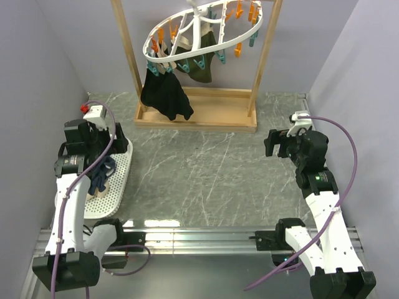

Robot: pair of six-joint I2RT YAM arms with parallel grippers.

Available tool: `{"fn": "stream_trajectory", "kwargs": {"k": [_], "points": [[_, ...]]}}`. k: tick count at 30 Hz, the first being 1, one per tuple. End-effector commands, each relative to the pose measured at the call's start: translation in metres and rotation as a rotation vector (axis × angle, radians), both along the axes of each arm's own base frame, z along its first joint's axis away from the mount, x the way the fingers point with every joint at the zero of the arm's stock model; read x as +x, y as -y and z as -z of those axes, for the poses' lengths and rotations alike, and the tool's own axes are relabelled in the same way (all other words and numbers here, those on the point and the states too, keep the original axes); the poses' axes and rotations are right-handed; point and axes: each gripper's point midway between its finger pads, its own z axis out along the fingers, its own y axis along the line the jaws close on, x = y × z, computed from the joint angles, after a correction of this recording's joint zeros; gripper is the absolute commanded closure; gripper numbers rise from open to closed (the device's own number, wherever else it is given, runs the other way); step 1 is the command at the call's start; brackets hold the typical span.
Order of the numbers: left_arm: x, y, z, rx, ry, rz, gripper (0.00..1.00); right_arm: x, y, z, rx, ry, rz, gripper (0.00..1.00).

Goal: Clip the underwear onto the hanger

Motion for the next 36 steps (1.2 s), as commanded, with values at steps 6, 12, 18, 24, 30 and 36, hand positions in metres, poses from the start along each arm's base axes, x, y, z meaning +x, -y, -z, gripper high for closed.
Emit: {"fn": "stream_trajectory", "kwargs": {"k": [6,12,18,24,30,36], "points": [[0.003,-0.044,0.01,0.175,-0.2,-0.066,0.01,0.001,-0.001,-0.011,-0.023,0.03,-0.027,0.0],[-0.013,-0.075,0.03,0.22,-0.297,-0.066,0.01,-0.002,-0.01,0.003,-0.019,-0.042,-0.087,0.0],[-0.028,-0.123,0.077,0.24,-0.426,-0.171,0.05,0.002,-0.018,0.008,-0.006,-0.094,-0.131,0.0],[-0.022,-0.145,0.117,0.175,-0.514,-0.271,0.2,0.003,-0.02,0.008,-0.004,-0.106,-0.142,0.0],[0.001,-0.15,0.135,0.116,-0.484,-0.327,0.23,0.004,-0.02,0.009,0.0,-0.123,-0.145,0.0],[0.003,-0.153,0.164,0.097,-0.524,-0.342,0.24,0.006,-0.021,0.01,0.003,-0.133,-0.148,0.0]]}}
